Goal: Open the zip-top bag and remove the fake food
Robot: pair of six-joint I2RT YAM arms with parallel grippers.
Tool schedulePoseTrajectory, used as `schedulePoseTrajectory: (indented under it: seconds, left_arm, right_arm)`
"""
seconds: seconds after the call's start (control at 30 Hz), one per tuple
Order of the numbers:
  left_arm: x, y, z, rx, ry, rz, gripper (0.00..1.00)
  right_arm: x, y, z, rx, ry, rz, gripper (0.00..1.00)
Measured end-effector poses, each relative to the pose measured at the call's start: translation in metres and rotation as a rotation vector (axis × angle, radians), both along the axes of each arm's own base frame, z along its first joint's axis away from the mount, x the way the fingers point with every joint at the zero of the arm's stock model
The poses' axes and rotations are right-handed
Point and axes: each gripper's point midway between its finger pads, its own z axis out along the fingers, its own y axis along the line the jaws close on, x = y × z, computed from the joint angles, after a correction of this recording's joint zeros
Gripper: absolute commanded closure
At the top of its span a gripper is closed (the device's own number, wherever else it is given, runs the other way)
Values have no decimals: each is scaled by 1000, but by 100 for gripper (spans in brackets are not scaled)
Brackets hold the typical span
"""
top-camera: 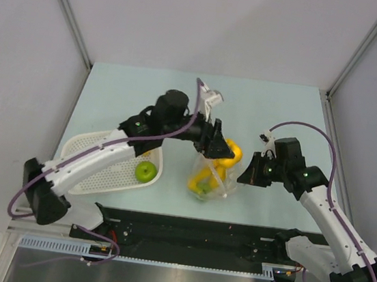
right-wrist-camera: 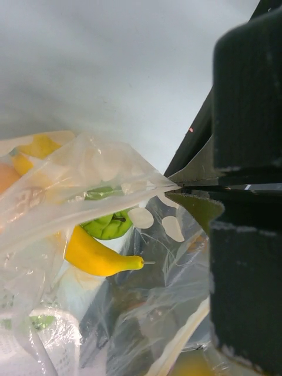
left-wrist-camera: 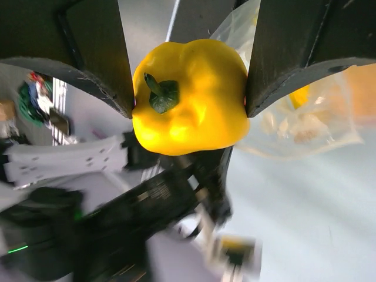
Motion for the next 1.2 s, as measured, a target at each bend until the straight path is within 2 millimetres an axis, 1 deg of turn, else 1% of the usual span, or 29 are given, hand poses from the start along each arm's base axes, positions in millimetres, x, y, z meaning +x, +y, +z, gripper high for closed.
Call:
schedulePoseTrajectory:
  seconds: [0.13,0.2,0.23,0.27,0.3,0.33,0.37,0.43,0.47,0.5,0.53,0.6,0.73,0.83,0.9,1.0,1.2]
  left_arm:
    - [5,29,78,-148,-182,48,100]
    - [16,52,118,-186,-294,167,100]
    - [21,59,125,-187,-316,208,100]
    - [31,72,132,-175,-341,299,100]
    - [40,86,134,-153,-353,387,100]
    - [49,101,130,-116,-348,476,100]
    - [59,118,122,-70,-336,572,100]
    - [76,149,97,30,-303,731,100]
    - [85,167,78,97,-282,815,100]
    - [90,180,60,157,-264,868,100]
    - [95,196,36,237,-238,926,100]
    - [98,219,-8,379,-191,999,100]
    - [93,258,-80,606,-114,1096,100]
    - [87,282,-116,718,-79,1157,100]
    - [84,296,-134,779,-64,1196,99]
    - [83,312,-155,845,-46,1232,99]
    - [93,328,-191,961,25,1260,100]
  right_arm:
    - [3,-3,-3,-7,6,-8,100]
    - [4,-3,-5,-13,14,-8,100]
    - [4,-3,-6,-16,19,-7,100]
    - [5,-3,-6,-17,23,-8,100]
    - [6,-3,-5,-17,23,-7,100]
    - [8,-3,-4,-15,21,-7,100]
    - [9,-3,-2,-14,18,-8,100]
    - [10,-2,1,-10,11,-6,100]
    - [11,-2,2,-8,9,-7,100]
    - [11,-2,3,-7,7,-7,100]
    - [11,-2,3,-7,7,-8,100]
    - [11,-2,3,-7,7,-8,100]
    - [9,-2,4,-5,4,-7,100]
    - [8,-2,6,0,2,-4,100]
    - [8,-2,7,1,-2,-4,100]
    - [6,-3,10,6,-13,-4,100]
    - [2,-4,12,8,-16,-3,100]
